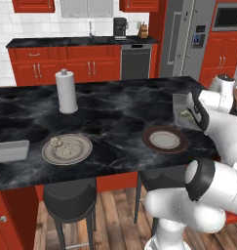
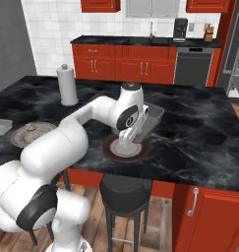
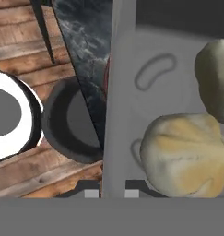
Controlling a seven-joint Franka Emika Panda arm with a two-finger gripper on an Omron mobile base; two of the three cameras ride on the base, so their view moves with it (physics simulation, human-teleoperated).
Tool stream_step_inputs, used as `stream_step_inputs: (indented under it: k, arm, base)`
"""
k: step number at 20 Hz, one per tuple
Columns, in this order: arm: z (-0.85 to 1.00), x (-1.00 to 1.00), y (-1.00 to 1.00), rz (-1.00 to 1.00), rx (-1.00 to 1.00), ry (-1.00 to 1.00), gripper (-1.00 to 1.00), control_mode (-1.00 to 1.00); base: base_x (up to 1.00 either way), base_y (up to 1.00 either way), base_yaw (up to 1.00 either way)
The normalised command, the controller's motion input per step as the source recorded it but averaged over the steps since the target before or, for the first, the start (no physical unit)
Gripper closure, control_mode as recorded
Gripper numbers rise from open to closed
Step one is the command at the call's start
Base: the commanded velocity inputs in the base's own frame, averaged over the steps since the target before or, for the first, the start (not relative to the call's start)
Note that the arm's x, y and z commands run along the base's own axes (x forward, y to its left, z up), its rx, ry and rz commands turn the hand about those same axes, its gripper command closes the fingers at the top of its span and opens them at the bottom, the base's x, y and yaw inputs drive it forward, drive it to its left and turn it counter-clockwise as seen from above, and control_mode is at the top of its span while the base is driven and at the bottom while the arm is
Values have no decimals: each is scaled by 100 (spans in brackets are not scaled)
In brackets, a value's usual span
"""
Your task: Place two dumplings into each of the tupperware containers and then place the containers in the fridge.
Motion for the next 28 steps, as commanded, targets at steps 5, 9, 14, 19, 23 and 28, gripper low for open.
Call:
stream_step_inputs:
  k: [5,9,14,19,23,28]
  arm:
    - [62,-63,56,43,-3,4,100,-100]
    - [86,-41,83,21,-11,20,100,-100]
    - [62,-22,41,1,-9,16,100,-100]
    - [23,-52,0,-2,0,2,100,-100]
    - [2,-73,-6,-2,0,0,100,-100]
    - [-5,-57,-2,0,0,-4,100,-100]
  base:
    - [0,0,0]
    - [0,0,0]
    - [0,0,0]
    - [0,0,0]
    - [0,0,0]
    - [0,0,0]
